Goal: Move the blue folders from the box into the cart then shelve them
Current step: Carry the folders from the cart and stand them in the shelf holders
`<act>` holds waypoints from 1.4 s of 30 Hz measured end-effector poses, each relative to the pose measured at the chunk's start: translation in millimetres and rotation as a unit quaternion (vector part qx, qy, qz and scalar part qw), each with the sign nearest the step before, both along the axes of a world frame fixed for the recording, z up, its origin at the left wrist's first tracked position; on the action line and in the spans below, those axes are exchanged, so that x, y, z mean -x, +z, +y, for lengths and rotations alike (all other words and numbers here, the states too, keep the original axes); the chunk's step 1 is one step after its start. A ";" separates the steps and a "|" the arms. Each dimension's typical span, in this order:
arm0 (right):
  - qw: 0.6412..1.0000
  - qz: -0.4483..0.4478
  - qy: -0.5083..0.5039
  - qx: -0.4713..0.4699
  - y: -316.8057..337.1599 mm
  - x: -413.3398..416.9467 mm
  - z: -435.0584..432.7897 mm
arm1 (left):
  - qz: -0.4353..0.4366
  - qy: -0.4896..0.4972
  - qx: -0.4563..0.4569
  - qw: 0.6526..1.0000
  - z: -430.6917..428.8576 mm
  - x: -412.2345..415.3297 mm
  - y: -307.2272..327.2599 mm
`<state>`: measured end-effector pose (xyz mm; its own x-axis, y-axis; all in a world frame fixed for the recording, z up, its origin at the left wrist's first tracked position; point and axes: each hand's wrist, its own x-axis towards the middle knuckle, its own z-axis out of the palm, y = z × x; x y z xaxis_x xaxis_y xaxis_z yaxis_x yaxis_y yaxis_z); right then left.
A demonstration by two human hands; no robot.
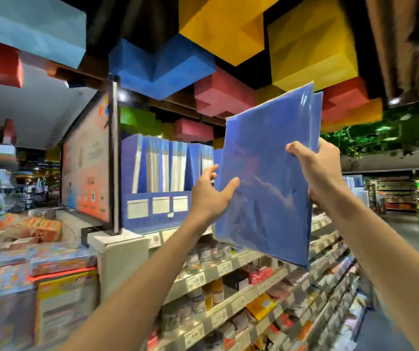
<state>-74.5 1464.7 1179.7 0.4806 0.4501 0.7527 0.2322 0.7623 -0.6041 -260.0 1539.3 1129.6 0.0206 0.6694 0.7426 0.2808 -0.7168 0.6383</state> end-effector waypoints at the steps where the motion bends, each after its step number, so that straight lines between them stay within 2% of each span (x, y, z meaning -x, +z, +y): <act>1: 1.000 -0.006 -0.026 -0.003 2.8 -15.7 17.2 | 0.002 -0.020 0.001 1.000 11.9 -22.5 3.2; 4: 0.997 -0.004 -0.076 -0.006 3.2 -43.8 57.9 | 0.009 -0.094 0.013 0.995 38.5 -70.8 7.4; 6: 0.997 0.017 -0.072 -0.014 1.7 -58.2 82.4 | 0.020 -0.139 0.029 0.990 57.7 -99.3 8.3; 11: 0.997 0.057 0.046 -0.016 -3.0 -86.6 139.7 | -0.009 -0.223 0.045 0.974 103.7 -163.8 4.6; 14: 0.993 0.027 0.114 0.002 -5.3 -87.6 163.8 | -0.072 -0.249 0.068 0.963 132.2 -184.8 4.0; 16: 0.989 0.006 0.148 0.000 -9.2 -87.8 182.9 | -0.152 -0.287 0.087 0.942 148.6 -192.4 4.0; 21: 0.979 -0.023 0.204 -0.001 -14.3 -98.0 235.4 | -0.224 -0.390 0.039 0.892 194.8 -201.4 10.3; 25: 0.973 -0.081 0.217 0.005 -13.3 -116.7 284.4 | -0.171 -0.377 -0.030 0.910 240.3 -212.2 15.7; 28: 0.964 -0.126 0.234 0.014 -10.7 -132.4 323.4 | -0.187 -0.387 -0.001 0.903 268.0 -219.2 26.9; 33: 0.944 -0.192 0.268 0.009 -10.6 -154.9 369.1 | -0.165 -0.369 0.000 0.915 306.6 -229.2 30.2; 37: 0.926 -0.242 0.288 -0.004 -9.9 -173.6 400.1 | -0.141 -0.328 0.002 0.934 321.3 -240.8 29.6; 42: 0.905 -0.260 0.332 -0.063 -14.7 -201.3 442.3 | -0.108 -0.219 -0.023 0.969 339.6 -260.3 34.5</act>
